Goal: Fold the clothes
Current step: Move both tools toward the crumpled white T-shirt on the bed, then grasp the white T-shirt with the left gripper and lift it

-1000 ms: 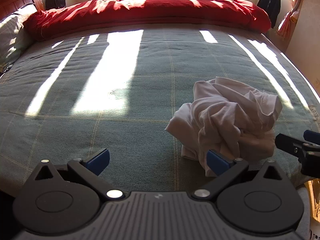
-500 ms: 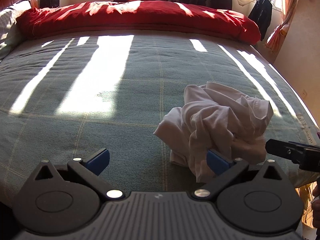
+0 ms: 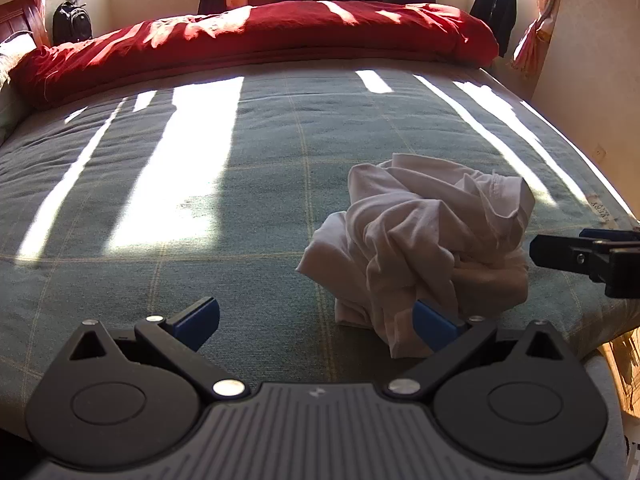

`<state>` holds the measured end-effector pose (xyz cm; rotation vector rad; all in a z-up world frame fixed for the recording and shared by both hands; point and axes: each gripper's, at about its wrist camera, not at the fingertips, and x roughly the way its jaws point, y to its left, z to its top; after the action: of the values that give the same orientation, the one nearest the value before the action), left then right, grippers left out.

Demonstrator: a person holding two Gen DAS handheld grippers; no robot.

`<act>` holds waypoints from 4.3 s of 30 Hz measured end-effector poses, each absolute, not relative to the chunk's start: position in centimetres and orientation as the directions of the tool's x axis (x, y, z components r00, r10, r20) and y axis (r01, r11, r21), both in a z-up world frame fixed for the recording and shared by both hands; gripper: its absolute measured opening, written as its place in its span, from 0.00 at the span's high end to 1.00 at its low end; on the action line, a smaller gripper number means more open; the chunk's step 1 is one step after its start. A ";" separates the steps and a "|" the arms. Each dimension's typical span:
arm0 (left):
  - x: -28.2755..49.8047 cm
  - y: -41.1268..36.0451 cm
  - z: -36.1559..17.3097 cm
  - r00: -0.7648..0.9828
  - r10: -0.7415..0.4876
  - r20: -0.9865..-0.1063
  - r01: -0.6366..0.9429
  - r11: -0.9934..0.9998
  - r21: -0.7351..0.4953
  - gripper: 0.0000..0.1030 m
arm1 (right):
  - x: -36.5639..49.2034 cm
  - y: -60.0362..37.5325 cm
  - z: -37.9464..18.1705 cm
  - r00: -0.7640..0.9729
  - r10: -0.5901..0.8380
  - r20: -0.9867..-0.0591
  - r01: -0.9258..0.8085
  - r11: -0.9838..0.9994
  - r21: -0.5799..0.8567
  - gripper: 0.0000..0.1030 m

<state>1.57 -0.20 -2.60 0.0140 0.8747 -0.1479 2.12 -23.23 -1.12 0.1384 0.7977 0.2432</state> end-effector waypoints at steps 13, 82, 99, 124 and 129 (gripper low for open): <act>0.9 2.1 -2.9 0.659 -0.082 -0.747 0.108 0.994 -0.014 0.01 | 2.4 -20.2 -0.1 0.693 0.187 -0.697 -0.267 0.964 -0.006 0.00; 4.1 2.9 -5.3 0.597 -0.044 -0.801 0.090 0.996 0.012 0.01 | 14.3 -19.8 -2.9 0.729 -0.030 -0.683 -0.255 0.915 -0.313 0.00; 3.9 2.5 -4.4 0.644 -0.141 -0.752 0.127 0.989 -0.077 0.01 | 13.9 -22.8 -2.2 0.623 0.191 -0.758 -0.267 0.963 0.024 0.00; 4.3 -8.5 -0.4 0.683 -0.252 -0.686 0.520 0.827 0.214 0.45 | 5.2 -26.7 -2.4 0.622 0.202 -0.757 -0.147 0.979 0.140 0.00; 5.3 -13.5 -1.6 0.708 -0.195 -0.679 0.580 0.710 0.401 0.78 | 4.8 -28.9 -2.6 0.640 0.207 -0.740 -0.104 0.978 0.183 0.00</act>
<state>5.26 -13.53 -1.65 0.6470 0.6499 -0.4650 4.81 -28.95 -2.65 0.1281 0.8585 0.1775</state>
